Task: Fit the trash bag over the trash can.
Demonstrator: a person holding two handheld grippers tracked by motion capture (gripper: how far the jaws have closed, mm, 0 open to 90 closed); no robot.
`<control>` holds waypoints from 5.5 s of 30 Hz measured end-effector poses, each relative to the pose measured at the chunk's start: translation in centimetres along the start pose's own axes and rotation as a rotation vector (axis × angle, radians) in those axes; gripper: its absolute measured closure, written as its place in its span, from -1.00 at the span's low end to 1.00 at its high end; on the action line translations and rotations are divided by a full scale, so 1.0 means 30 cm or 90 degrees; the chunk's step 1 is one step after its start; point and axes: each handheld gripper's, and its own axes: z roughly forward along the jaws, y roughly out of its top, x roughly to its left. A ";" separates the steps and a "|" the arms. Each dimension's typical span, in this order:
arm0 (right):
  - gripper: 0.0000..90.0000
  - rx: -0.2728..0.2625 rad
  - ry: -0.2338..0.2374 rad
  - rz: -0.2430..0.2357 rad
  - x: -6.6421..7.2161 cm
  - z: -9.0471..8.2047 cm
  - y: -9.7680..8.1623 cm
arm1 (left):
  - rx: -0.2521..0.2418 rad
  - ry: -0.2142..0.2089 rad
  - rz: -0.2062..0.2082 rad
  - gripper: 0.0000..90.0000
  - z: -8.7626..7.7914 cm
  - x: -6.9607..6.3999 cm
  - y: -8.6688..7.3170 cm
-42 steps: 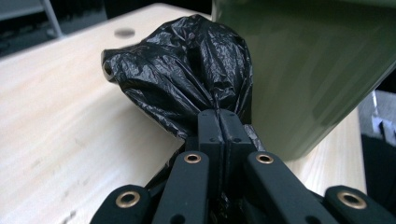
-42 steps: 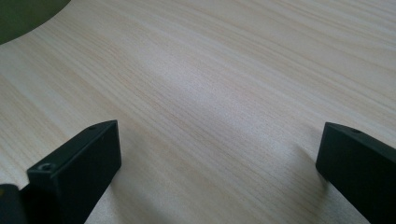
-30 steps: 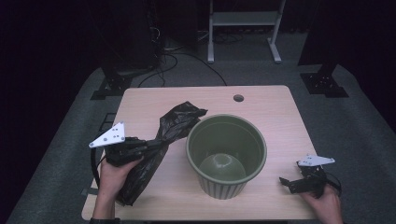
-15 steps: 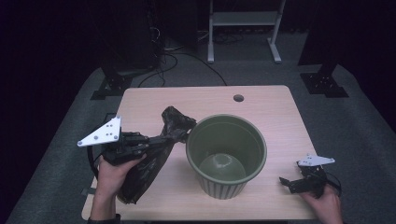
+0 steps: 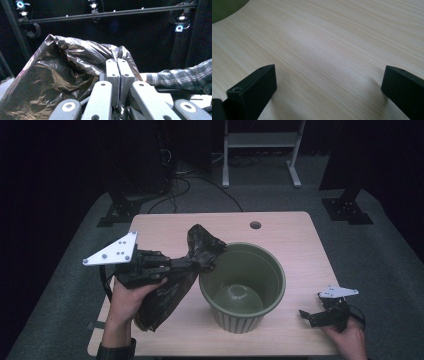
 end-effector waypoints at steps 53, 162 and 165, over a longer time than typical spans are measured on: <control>-1.00 0.000 -0.002 0.002 0.001 -0.001 -0.001 | -0.030 -0.159 -0.072 0.97 0.129 0.016 -0.063; -0.94 -0.004 -0.013 -0.011 0.010 -0.007 0.004 | 0.034 -0.032 -0.112 0.94 0.176 0.100 -0.211; -0.83 -0.026 0.027 -0.014 0.009 -0.022 0.012 | 0.038 -0.040 -0.113 0.94 0.190 0.104 -0.207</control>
